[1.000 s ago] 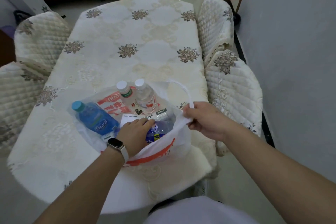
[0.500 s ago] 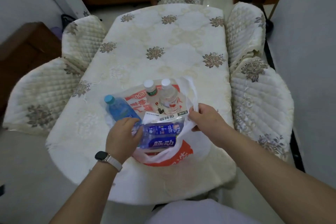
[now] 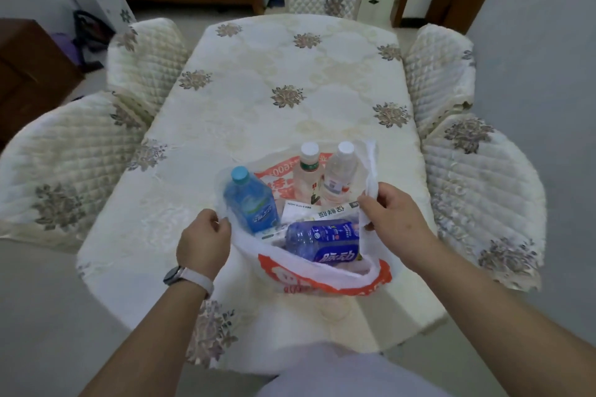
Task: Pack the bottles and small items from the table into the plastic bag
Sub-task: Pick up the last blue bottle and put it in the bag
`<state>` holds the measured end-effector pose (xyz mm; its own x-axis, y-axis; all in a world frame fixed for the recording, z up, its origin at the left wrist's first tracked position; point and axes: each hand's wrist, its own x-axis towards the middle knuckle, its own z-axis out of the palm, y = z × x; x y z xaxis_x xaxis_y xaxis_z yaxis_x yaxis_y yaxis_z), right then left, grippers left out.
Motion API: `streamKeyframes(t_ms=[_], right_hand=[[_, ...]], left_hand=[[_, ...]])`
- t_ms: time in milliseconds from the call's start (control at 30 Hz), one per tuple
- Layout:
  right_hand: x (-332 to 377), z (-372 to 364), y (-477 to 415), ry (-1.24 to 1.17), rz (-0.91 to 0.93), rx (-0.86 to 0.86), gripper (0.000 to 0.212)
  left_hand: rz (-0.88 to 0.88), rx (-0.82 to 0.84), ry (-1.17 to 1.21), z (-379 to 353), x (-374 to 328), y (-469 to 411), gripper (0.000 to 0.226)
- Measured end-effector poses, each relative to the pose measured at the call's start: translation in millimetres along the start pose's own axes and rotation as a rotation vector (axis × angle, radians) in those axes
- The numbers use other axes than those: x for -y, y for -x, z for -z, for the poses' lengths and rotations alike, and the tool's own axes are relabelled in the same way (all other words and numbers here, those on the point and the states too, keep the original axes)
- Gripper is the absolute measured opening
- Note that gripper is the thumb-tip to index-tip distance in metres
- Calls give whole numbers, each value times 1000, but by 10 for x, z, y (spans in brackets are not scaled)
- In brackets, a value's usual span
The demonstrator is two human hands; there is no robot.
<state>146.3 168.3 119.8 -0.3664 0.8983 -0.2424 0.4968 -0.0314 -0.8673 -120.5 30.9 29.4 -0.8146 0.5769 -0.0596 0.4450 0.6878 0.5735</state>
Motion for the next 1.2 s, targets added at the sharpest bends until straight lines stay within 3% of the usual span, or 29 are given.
streamKeyframes(t_ms=[167,267,400,500,600,700,867,1000,1200], right_hand=[[172,-200,50,-10,91,-178,46],[288,-288,54,-6,134,-257,37],[413,-434,45,17,152,-236,43],[450,-554,48,38,148,-222,54],[417,-659,56,65,137,-213,48],[380,-719,61,99,129,-216,30],[330,-739,131,114,108,-234,25],[293,-694,205,72,88,-253,30],[311,-656,269,71,79,-264,26]], left_hand=[[-39,-58,278,195,169,-127,13],[-71,-42,322,288,374,-215,10],[-99,-1,300,413,480,-254,6],[-374,-86,231,512,395,-254,18],[-670,79,-18,510,216,-317,23],[-626,338,-389,389,36,-446,31],[-520,427,-789,259,19,-559,47],[-429,540,-852,208,111,-556,51],[-385,622,-779,269,151,-501,22]])
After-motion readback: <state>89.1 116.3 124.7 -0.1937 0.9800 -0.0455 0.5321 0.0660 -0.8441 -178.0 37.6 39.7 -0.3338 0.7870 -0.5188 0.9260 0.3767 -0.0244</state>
